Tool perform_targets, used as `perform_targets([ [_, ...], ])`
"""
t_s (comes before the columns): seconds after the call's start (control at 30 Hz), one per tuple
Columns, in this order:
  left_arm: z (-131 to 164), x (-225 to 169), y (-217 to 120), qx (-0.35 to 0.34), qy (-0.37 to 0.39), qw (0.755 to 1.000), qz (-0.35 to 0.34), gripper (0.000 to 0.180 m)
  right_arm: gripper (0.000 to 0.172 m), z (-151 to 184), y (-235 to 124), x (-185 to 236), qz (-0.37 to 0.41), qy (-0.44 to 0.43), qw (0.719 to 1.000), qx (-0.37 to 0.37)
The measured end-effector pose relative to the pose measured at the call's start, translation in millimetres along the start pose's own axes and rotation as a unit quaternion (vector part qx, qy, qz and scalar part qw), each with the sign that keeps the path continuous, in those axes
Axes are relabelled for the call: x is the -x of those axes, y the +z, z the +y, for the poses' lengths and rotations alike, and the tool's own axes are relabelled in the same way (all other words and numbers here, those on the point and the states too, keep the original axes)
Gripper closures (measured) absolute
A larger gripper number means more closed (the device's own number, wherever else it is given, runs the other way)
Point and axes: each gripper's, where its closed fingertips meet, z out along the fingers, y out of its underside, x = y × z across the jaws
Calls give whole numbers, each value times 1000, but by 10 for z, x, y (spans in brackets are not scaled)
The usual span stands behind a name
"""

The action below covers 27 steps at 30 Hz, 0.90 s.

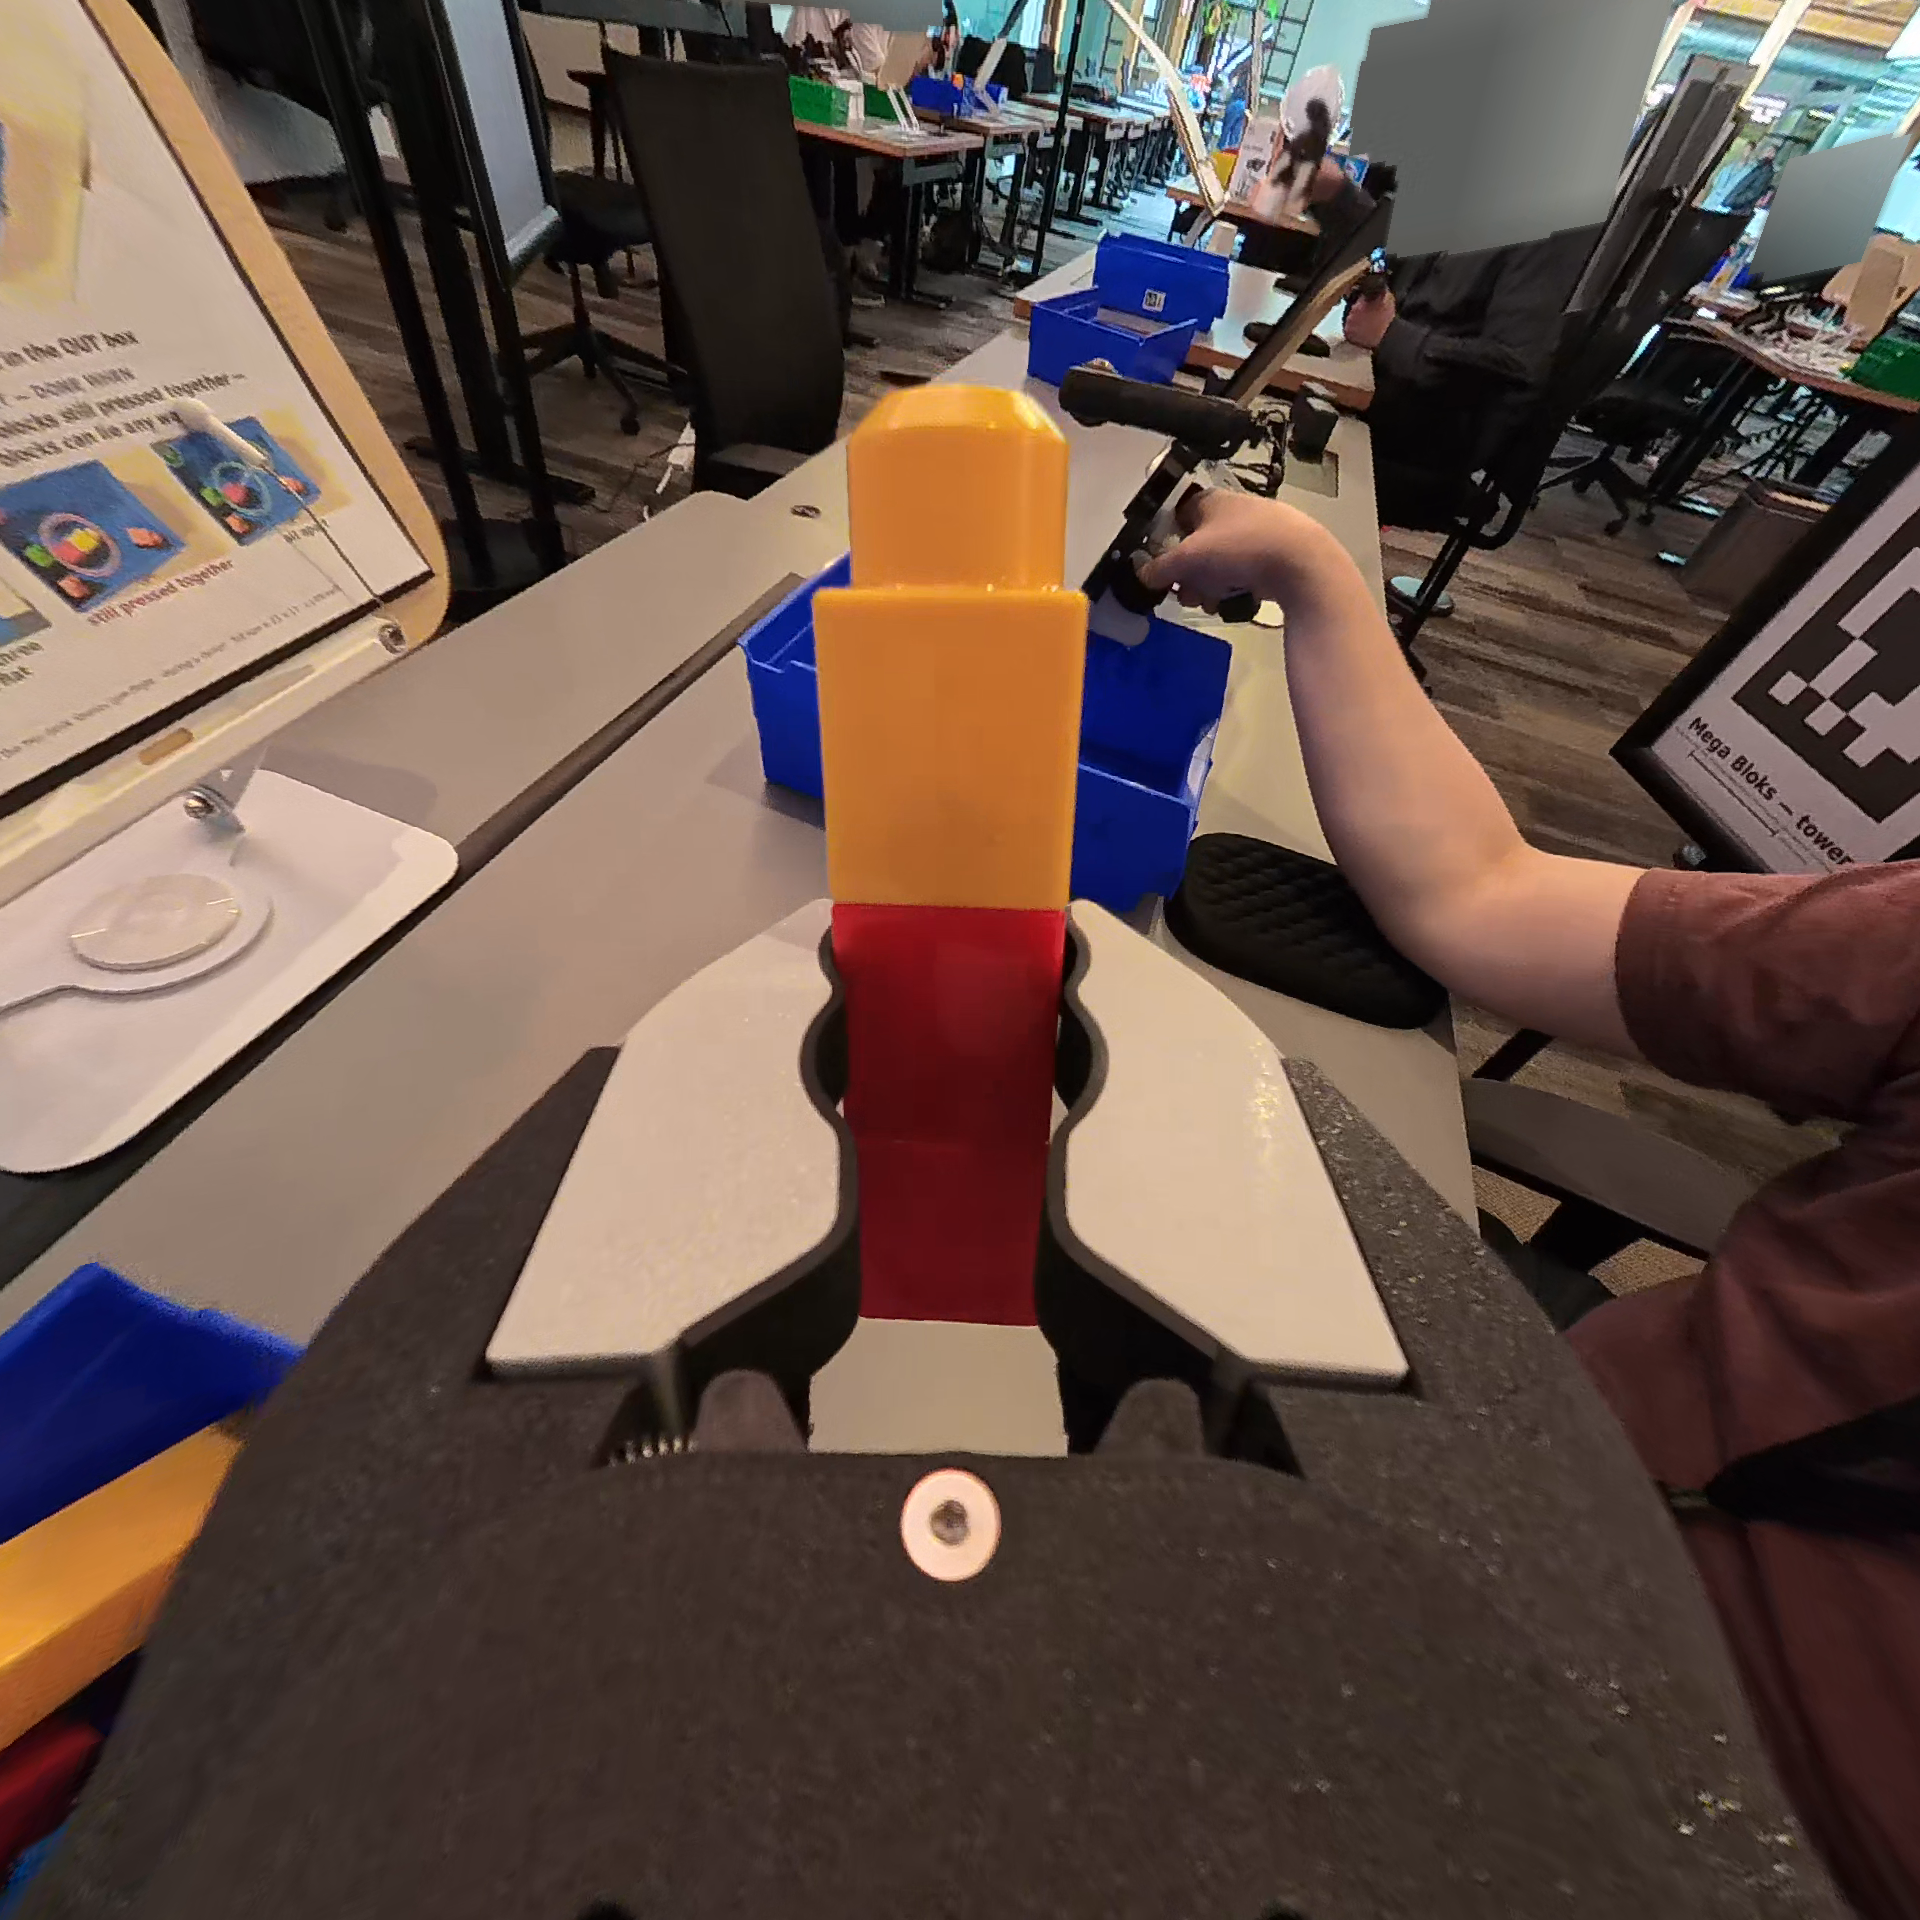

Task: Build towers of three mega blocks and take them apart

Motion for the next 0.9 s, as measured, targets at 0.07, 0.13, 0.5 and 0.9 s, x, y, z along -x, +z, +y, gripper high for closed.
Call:
perform_targets([
  [0.07,39,-10,113,7,0,1000,6,144,165,2,-13,5,-2,5,1000,2],
  [0.13,55,-19,250,2,1,1000,10,144,157,-86,-144,24,-5,38,999,-20],
  [0.5,154,-452,962,-41,-2,994,106,144,116,-591,-1995,2859,-328,-307,742,-498],
  [0.9,111,-508,966,-61,-23,989,131,144,107,227,-1357,4427,-541,-372,683,-321],
])
